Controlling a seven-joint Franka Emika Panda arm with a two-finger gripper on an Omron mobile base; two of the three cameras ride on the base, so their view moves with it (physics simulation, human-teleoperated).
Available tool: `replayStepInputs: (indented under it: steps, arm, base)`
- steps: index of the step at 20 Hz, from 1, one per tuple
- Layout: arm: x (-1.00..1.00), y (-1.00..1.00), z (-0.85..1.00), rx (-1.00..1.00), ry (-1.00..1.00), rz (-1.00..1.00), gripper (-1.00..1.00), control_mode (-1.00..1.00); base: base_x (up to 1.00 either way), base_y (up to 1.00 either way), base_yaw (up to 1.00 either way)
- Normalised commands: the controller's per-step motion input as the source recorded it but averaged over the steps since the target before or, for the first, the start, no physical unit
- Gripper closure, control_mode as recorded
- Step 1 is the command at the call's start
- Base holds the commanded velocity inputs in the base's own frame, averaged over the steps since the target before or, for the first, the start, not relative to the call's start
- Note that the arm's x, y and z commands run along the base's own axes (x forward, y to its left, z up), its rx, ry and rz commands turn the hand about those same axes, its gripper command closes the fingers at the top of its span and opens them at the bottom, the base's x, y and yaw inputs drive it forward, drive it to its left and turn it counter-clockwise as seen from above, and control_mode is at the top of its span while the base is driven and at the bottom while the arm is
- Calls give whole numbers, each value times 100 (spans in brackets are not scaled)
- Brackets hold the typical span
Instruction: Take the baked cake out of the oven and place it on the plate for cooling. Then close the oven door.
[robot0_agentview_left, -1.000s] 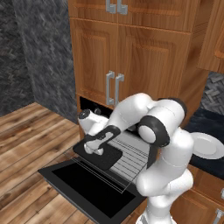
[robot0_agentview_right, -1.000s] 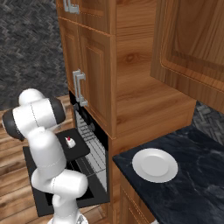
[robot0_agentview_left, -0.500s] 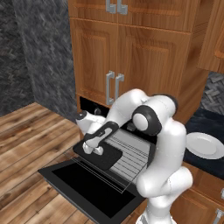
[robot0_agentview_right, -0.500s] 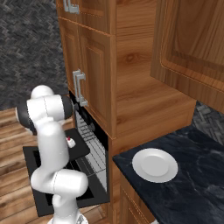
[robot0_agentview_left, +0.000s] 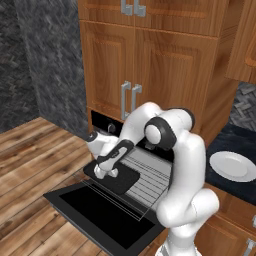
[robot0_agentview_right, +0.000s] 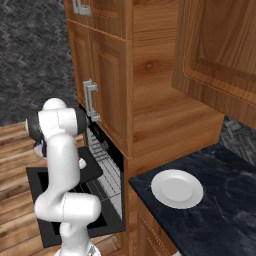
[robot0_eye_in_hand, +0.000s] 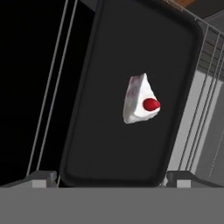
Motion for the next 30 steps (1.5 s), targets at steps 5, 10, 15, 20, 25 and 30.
replayStepInputs:
  steps: [5,10,15,20,25,30]
  arm:
    - [29,0,-28,0,5,0,-100,-100]
    - [34,0,-22,0,3,0,-100,-100]
    - [30,0,-20,0,1,0,-100,-100]
    - [34,0,-26,0,2,0,-100,-100]
    - [33,0,-26,0,3,0,-100,-100]
    - [7,0,-23,0,2,0,-100,-100]
  base:
    - [0,0,0]
    - [0,0,0]
    - [0,0,0]
    - [0,0,0]
    - [0,0,0]
    - [0,0,0]
